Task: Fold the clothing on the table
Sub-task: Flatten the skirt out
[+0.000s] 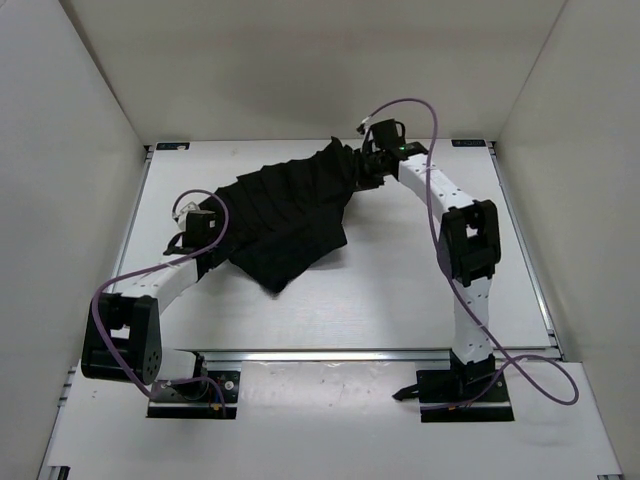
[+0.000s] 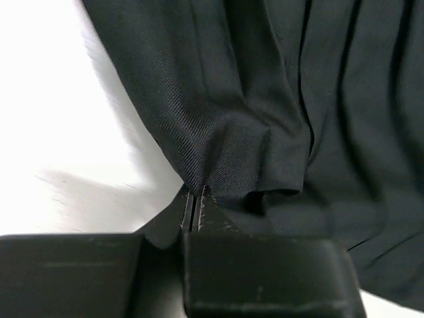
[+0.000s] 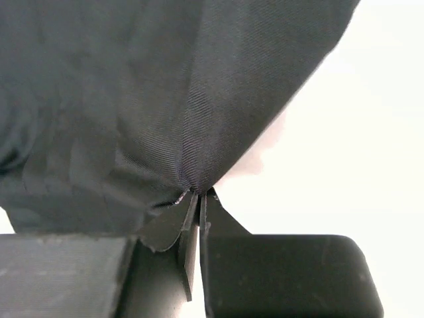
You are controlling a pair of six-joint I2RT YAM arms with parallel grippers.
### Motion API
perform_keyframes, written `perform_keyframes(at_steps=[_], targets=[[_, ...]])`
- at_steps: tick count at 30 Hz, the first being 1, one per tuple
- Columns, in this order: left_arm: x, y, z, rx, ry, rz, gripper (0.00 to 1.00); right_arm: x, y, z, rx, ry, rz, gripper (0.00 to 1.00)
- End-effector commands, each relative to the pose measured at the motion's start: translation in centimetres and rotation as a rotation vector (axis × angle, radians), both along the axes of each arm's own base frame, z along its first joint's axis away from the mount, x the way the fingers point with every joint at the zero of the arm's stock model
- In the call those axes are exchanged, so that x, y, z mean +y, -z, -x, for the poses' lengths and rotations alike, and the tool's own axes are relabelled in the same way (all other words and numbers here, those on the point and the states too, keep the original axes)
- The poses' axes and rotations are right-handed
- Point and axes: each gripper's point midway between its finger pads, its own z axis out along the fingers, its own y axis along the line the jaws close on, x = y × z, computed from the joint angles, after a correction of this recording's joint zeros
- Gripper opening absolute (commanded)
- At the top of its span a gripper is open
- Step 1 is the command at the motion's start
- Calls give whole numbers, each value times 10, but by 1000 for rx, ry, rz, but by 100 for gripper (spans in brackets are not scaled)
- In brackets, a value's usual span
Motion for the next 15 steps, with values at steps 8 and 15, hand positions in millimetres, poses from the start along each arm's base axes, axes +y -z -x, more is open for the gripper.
perform_keyframes(at_steps=[8, 15], targets=[[0, 18, 17, 45, 16, -3, 0, 30, -37, 47, -71, -94, -16, 23], [-4, 22, 20, 61, 46, 4, 0, 14, 13, 99, 112, -72, 52, 67]])
